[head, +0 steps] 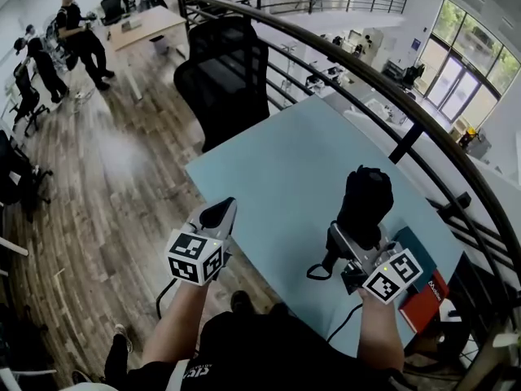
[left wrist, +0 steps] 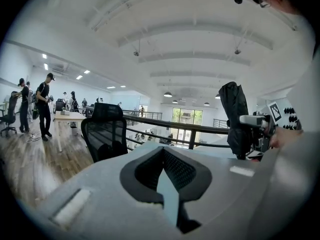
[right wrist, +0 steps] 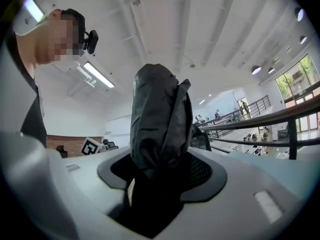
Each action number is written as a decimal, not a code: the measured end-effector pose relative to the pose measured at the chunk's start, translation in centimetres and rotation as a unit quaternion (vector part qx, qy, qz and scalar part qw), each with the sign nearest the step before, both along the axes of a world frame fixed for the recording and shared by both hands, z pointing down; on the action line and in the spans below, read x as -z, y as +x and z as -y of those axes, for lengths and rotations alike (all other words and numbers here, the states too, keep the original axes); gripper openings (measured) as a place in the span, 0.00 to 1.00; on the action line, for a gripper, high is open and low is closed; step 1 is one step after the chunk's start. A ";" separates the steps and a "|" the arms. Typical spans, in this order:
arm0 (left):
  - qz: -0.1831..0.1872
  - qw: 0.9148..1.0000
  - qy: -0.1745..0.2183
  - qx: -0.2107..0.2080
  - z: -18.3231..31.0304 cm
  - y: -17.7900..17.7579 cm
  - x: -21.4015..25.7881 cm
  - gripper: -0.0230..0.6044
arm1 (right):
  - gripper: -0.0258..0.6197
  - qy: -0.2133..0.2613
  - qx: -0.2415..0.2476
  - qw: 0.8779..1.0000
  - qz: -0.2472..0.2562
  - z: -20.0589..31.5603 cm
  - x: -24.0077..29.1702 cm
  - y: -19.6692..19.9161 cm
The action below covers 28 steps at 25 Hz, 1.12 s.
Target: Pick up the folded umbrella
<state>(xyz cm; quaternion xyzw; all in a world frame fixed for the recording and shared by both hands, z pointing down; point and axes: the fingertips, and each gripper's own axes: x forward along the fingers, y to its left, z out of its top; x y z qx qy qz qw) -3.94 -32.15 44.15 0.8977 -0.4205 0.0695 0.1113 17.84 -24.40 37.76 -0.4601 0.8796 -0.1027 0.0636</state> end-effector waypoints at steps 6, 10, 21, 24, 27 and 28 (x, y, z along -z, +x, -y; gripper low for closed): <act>0.001 1.000 0.014 0.005 -0.2 -0.9 1.7 0.05 | 0.44 0.031 -0.016 0.999 0.007 -0.9 2.7 0.8; 0.001 1.000 0.016 0.008 -0.1 -1.0 1.8 0.05 | 0.44 0.048 -0.023 0.999 -0.002 -1.3 3.0 1.3; 0.000 1.000 0.009 0.007 -0.3 -0.3 1.5 0.05 | 0.43 0.031 -0.048 0.998 -0.013 -1.0 0.2 2.0; 0.000 1.000 0.008 0.008 -0.2 -0.5 1.4 0.05 | 0.43 0.029 -0.048 0.998 -0.016 -0.9 0.1 1.8; 0.000 1.000 0.007 0.007 -0.2 -0.6 1.3 0.05 | 0.43 0.026 -0.047 0.998 -0.015 -0.8 0.0 1.6; 0.000 1.000 0.007 0.007 -0.3 -0.5 1.3 0.05 | 0.43 0.026 -0.047 0.998 -0.015 -0.8 0.0 1.6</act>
